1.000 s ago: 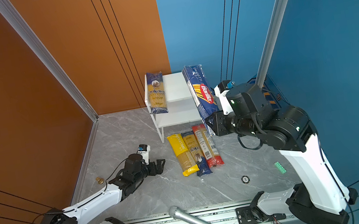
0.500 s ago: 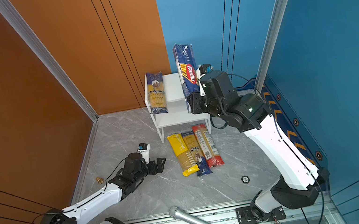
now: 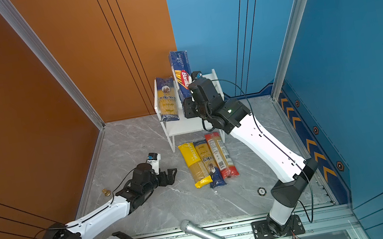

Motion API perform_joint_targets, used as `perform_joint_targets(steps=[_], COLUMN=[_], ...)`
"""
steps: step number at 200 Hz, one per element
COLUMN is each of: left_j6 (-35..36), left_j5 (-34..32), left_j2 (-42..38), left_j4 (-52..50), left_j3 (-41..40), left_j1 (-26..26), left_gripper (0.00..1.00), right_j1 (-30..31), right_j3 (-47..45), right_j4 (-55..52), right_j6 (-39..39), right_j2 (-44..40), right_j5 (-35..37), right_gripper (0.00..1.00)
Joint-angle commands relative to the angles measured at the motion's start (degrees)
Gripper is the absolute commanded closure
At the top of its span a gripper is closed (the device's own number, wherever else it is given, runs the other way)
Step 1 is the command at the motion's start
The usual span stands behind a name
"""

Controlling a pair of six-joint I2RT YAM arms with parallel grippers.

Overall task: Arrange pasta packages on shelves
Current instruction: Place the pasta box on the shelf.

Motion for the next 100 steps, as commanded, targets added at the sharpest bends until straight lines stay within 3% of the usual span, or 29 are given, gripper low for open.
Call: perform_joint_targets(steps=[1, 46, 100], left_j6=[0.4, 0.9, 1.0], left_j5=[-1.3, -1.4, -1.5], left_j2=[-1.2, -1.1, -0.7], left_j4=[-1.4, -1.6, -1.8], left_j3=[0.9, 0.8, 1.0], left_j1=[-0.5, -0.5, -0.4], left_gripper=[0.02, 0.02, 0.02], right_j1=[0.5, 0.9, 0.6], right_j3=[1.3, 0.2, -0.1], right_j4=[11.8, 11.7, 11.8], right_j6=[-2.2, -3.1, -3.1], right_j2=[-1.0, 0.1, 1.8], right_j5=[4.8, 9.2, 9.3], right_gripper=[1.0, 1.0, 1.0])
